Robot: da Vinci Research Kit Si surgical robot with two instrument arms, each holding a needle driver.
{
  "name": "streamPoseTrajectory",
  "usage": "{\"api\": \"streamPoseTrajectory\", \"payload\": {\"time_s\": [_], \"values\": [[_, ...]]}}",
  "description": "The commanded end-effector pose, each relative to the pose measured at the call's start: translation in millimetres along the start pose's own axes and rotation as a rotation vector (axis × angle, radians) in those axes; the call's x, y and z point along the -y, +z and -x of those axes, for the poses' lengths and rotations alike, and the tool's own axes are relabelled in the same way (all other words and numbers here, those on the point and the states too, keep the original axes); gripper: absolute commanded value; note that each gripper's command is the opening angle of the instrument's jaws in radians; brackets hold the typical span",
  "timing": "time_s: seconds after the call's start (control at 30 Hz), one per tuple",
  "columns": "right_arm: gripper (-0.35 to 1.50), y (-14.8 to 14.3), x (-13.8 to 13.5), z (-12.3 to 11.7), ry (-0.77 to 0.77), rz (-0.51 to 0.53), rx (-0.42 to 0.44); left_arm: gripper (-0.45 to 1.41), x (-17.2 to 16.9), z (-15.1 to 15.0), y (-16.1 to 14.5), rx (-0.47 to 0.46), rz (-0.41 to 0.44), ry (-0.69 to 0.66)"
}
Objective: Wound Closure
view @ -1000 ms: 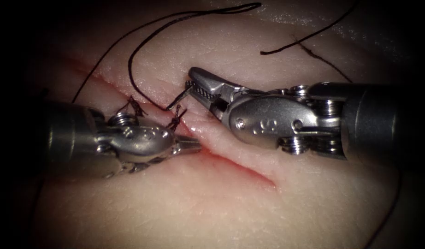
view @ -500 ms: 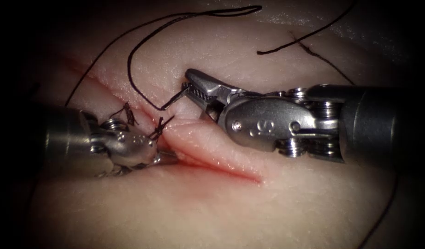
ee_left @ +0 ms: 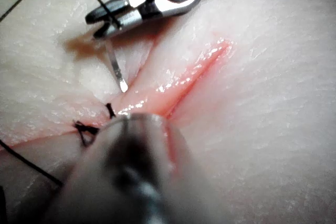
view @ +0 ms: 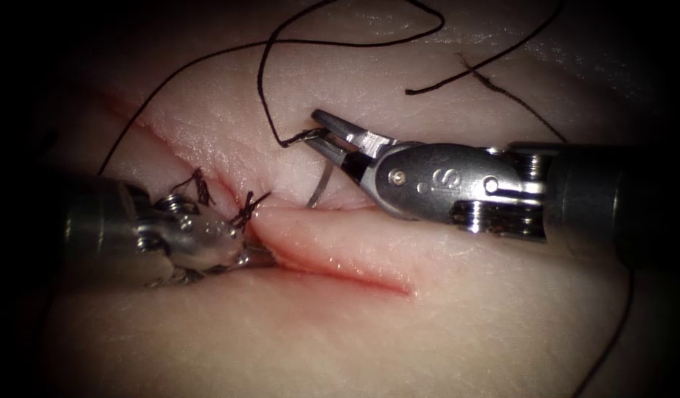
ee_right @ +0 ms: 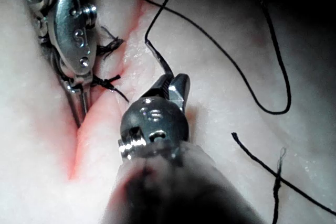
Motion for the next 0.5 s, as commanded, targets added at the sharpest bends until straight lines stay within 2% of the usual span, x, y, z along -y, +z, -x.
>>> {"api": "streamPoseTrajectory", "payload": {"time_s": [0.03, 0.2, 0.5], "values": [[-0.35, 0.8, 0.3, 0.1, 0.029, 0.002, -0.002, -0.27, -0.2, 0.0, 0.7, 0.001, 0.002, 0.002], [-0.35, 1.1, 0.7, 0.5, 0.140, -0.021, 0.002, -0.27, 0.1, 0.5, 0.2, 0.002, 0.008, 0.007], [-0.35, 2.1, 3.5, 1.4, 0.192, -0.129, 0.030, -0.28, 0.3, 0.8, -0.4, 0.003, 0.014, 0.012]]}}
